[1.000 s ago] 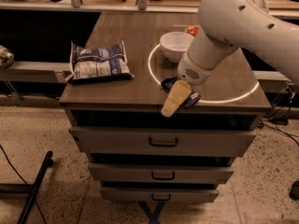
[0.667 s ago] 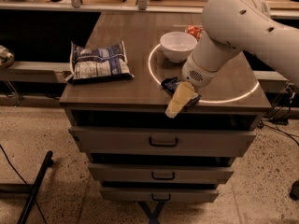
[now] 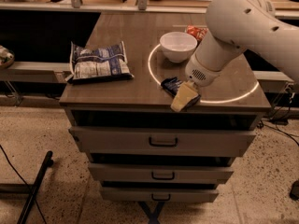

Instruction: Pick rxbar blueberry

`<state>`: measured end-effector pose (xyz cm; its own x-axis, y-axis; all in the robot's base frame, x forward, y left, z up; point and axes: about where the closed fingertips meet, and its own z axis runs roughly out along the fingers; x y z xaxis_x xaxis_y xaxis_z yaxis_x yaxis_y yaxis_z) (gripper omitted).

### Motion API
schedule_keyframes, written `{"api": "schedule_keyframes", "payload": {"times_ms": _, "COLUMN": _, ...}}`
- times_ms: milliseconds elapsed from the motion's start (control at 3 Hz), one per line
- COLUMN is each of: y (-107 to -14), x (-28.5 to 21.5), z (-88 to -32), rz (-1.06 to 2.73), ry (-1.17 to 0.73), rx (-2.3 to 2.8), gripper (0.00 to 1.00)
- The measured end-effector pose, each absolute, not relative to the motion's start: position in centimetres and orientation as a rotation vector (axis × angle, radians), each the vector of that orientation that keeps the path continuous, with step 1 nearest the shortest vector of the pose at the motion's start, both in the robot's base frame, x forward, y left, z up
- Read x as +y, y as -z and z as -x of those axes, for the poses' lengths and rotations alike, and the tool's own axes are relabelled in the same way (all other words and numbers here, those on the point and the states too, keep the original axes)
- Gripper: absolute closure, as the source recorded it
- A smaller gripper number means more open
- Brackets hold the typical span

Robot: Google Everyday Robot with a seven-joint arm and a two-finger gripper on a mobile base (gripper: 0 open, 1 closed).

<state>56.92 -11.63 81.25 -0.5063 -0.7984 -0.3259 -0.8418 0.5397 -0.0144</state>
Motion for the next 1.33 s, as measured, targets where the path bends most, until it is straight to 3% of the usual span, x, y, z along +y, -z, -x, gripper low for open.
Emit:
{"api": "schedule_keyframes", "payload": {"times_ms": 333, "y": -81.7, "x": -11.6, "z": -56.9, "rz": 1.363, "ry": -0.212, "rx": 2.486, "gripper": 0.78}}
{"api": "schedule_keyframes", "payload": {"times_ms": 667, "y": -81.7, "x": -11.6, "z": -56.9, "rz": 1.363, "ry": -0.212, "rx": 2.486, "gripper": 0.99}}
{"api": "schedule_keyframes", "payload": {"times_ms": 1333, "y": -83.1, "x": -11.6, "z": -56.9, "rz": 1.363, "ry": -0.212, "rx": 2.486, "gripper": 1.00}}
